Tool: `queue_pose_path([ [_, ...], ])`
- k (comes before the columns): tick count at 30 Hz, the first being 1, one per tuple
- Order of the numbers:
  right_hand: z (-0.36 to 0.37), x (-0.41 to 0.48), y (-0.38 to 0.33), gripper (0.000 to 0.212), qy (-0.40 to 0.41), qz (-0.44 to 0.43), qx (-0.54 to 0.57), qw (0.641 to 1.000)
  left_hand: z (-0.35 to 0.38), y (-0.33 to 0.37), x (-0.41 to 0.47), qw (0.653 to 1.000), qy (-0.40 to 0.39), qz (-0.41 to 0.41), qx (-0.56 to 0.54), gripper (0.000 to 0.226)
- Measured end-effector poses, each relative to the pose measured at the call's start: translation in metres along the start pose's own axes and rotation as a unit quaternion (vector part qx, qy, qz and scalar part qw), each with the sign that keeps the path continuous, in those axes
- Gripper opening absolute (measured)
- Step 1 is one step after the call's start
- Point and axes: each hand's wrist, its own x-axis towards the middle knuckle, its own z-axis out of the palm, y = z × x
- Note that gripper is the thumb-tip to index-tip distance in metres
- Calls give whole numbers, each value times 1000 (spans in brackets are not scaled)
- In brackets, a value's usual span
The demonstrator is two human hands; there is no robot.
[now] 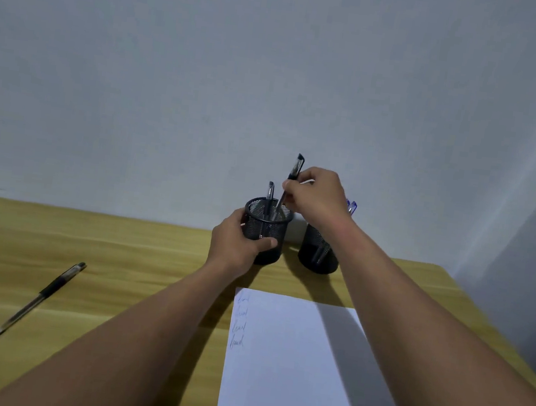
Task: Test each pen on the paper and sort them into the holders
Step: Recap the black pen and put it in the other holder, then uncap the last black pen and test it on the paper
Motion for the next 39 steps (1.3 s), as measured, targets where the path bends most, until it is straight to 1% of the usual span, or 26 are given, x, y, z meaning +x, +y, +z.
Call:
queue_pose_path([
  [3,5,2,7,16,0,16,-38,999,1,-4,1,1000,-5,1,-17,63],
  [5,4,1,8,16,7,14,-51,999,1,-4,2,1000,-2,1,-15,62],
  [9,-5,-5,1,15,22,-9,-57,998,1,-3,2,1000,-6,-18,17,61],
  [11,-11,-14,-7,12,20,-27,-71,997,-1,0,-1,999,-11,-27,35,66],
  [13,-18,-26,-16,4,-4,-45,-102,994,-7,7,-7,997,-13,-43,56,83],
  [14,-20,-33,-22,12,-24,-54,-119,991,-12,11,-12,996,-12,-51,69,90],
  [16,-22,-47,-30,23,-71,-72,-150,984,-25,18,-25,993,-1,-46,104,89],
  [19,-15,-66,-40,32,-147,-104,-208,961,-52,25,-59,980,25,-9,198,69],
  [21,-4,-79,-46,36,-192,-119,-242,944,-76,28,-85,969,50,0,242,57],
  [24,23,-102,-53,39,-241,-154,-297,911,-114,26,-117,953,105,8,285,48],
  [26,49,-118,-56,40,-268,-180,-323,890,-139,17,-134,936,135,10,325,46],
  [30,107,-146,-58,45,-335,-210,-328,858,-190,-3,-157,906,172,-41,385,49],
  [34,166,-170,-51,49,-358,-229,-315,849,-226,-22,-168,884,166,-116,421,52],
  [35,179,-174,-49,50,-363,-236,-314,845,-231,-27,-170,879,160,-128,432,50],
  [37,199,-178,-46,48,-378,-260,-331,824,-237,-37,-174,868,148,-145,452,42],
  [39,213,-178,-42,42,-375,-294,-354,805,-241,-45,-177,866,147,-147,455,34],
])
